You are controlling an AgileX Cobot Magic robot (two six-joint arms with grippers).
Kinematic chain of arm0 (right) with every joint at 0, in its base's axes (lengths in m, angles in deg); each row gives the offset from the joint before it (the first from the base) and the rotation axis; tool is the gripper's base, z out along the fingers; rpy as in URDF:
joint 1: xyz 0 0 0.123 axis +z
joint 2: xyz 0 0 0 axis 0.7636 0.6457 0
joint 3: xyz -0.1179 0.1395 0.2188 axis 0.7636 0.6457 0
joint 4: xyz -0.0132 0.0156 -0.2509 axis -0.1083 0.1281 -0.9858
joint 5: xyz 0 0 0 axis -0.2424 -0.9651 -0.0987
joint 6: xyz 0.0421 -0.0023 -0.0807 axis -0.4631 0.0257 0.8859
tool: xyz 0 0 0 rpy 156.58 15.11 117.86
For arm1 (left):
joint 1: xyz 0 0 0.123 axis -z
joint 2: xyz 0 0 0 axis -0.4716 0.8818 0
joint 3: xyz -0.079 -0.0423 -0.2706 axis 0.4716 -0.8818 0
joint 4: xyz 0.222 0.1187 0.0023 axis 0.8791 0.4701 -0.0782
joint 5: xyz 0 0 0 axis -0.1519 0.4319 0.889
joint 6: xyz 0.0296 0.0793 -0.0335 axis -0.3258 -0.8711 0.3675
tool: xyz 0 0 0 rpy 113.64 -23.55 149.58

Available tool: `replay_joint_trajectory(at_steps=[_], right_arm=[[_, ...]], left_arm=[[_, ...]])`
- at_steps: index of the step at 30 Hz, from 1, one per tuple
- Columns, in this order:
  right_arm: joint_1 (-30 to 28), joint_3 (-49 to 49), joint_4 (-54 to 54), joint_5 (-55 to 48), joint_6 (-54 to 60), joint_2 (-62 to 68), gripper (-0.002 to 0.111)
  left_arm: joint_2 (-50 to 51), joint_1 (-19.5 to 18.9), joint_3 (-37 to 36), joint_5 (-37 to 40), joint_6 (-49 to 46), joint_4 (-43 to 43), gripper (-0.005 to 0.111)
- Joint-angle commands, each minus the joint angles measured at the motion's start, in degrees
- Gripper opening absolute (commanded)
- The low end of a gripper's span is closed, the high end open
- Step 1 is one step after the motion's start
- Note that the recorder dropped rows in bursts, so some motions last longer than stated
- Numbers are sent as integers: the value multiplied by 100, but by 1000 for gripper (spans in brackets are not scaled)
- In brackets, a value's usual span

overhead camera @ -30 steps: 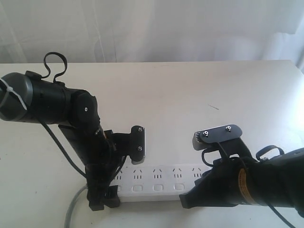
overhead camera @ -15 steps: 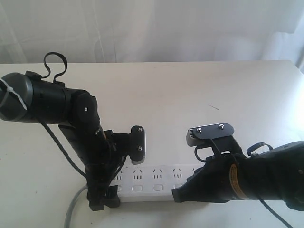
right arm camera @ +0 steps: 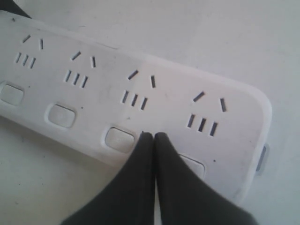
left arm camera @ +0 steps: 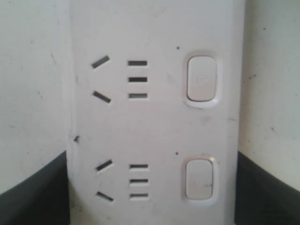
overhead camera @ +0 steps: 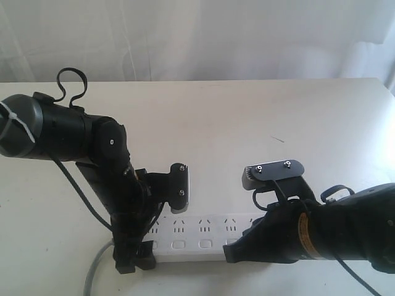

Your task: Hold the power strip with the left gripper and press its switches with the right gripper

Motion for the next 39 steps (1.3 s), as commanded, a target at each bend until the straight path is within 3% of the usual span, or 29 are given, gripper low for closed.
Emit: replay_joint_trajectory(at_steps=[1,6,15,17,19,22,23,24,34,36,39], right_arm=[[9,197,-103,-245,108,259,0],[9,164,-103,-277,317,-268,0],[9,106,-89,-517,317,-2459,0],[9,106,-89,-517,317,-2852,0],[9,106,-89,-517,305,-3202,0],[9,117,-89,-517,278,-3549,0],[9,118,-89,-517,278,-3605,0],[9,128,-89,-517,278,-3639,0],[9,979,-89,-517,83,-3197,0],[9,1066,-89,-504,75,-3091,0],[9,1076,-89,-331,75,-3054,0]], left_arm=[[304,42,-207,834,27,-147,0],[304,42,-207,834,27,-147,0],[304,42,-207,733,27,-9,4],[304,42,-207,708,70,59,16],[304,42,-207,683,131,72,42],[304,42,-207,436,427,72,92],[304,42,-207,352,566,111,103],[304,42,-207,315,663,218,105],[304,42,-207,501,674,314,104],[304,42,-207,480,674,314,99],[304,42,-207,426,686,314,75]])
